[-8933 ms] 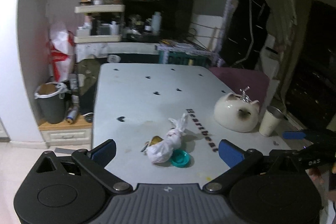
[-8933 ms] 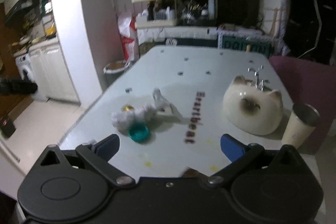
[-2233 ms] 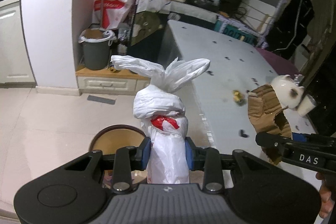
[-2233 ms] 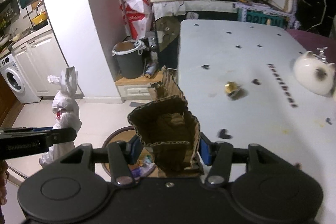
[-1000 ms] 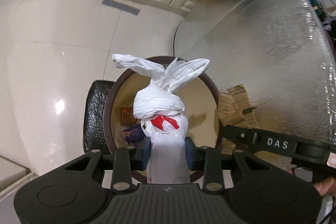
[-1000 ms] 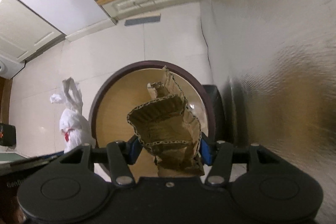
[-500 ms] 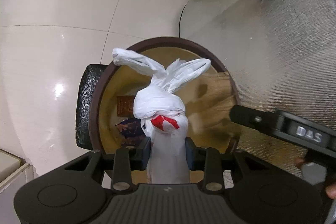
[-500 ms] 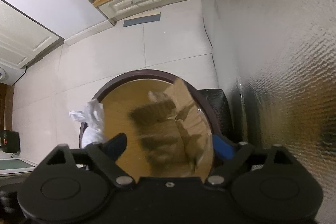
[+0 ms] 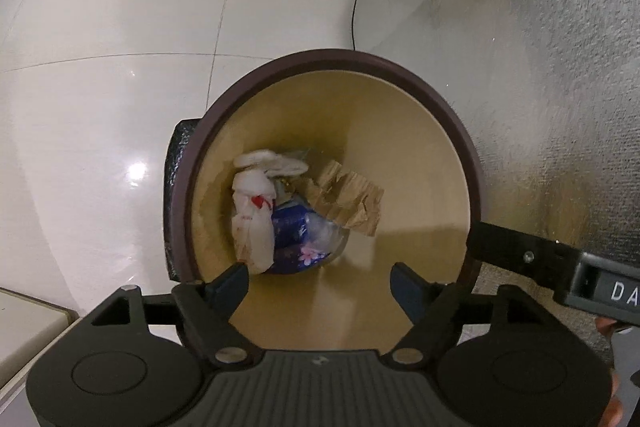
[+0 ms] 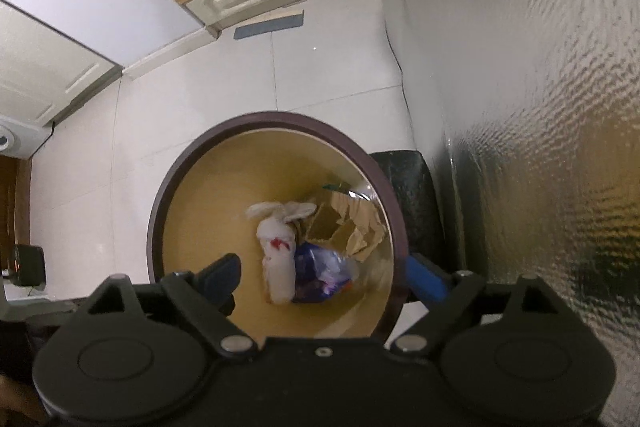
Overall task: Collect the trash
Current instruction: 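Raise both tools from the wastebasket and turn back toward the table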
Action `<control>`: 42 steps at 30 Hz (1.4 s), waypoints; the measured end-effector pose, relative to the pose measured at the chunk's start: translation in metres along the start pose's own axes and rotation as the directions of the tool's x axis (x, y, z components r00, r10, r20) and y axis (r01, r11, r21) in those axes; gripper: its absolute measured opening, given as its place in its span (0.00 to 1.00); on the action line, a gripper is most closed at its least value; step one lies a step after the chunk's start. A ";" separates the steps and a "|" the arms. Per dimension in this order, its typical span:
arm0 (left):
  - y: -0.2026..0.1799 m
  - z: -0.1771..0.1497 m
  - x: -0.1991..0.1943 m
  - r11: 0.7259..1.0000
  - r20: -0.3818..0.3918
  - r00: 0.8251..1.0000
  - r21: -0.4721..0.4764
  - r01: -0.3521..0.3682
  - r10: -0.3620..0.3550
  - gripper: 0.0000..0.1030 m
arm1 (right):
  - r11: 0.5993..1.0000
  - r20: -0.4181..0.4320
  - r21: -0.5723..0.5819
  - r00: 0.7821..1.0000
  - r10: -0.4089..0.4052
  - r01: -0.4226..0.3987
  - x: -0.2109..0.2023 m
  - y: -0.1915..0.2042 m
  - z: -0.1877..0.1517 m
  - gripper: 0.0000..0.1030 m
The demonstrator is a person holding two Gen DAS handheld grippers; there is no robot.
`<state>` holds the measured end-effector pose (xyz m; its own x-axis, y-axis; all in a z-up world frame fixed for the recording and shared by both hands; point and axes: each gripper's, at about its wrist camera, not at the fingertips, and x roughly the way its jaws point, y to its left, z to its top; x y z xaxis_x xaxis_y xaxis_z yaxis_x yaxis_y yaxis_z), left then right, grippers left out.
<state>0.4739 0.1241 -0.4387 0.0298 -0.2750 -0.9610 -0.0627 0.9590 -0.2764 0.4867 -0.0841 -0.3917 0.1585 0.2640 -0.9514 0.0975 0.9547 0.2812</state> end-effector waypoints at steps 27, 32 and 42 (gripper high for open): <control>0.009 -0.055 -0.085 0.995 0.102 0.990 0.018 -0.096 0.094 1.00 | 0.984 0.078 -0.158 0.994 -0.076 0.088 -0.070 0.007 -0.053 1.00; 0.009 -0.075 -0.110 0.994 0.153 0.983 0.023 -0.106 0.101 1.00 | 0.977 0.116 -0.186 0.990 -0.079 0.100 -0.091 0.013 -0.064 1.00; 0.009 -0.114 -0.160 0.996 0.244 0.966 -0.007 -0.085 0.084 1.00 | 0.969 0.161 -0.223 0.984 -0.072 0.108 -0.139 0.029 -0.088 1.00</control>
<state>0.3552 0.1689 -0.2888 0.2671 -0.1680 -0.9489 -0.0721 0.9784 -0.1936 0.3814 -0.0808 -0.2622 0.3068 0.1687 -0.9367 -0.1074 0.9840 0.1420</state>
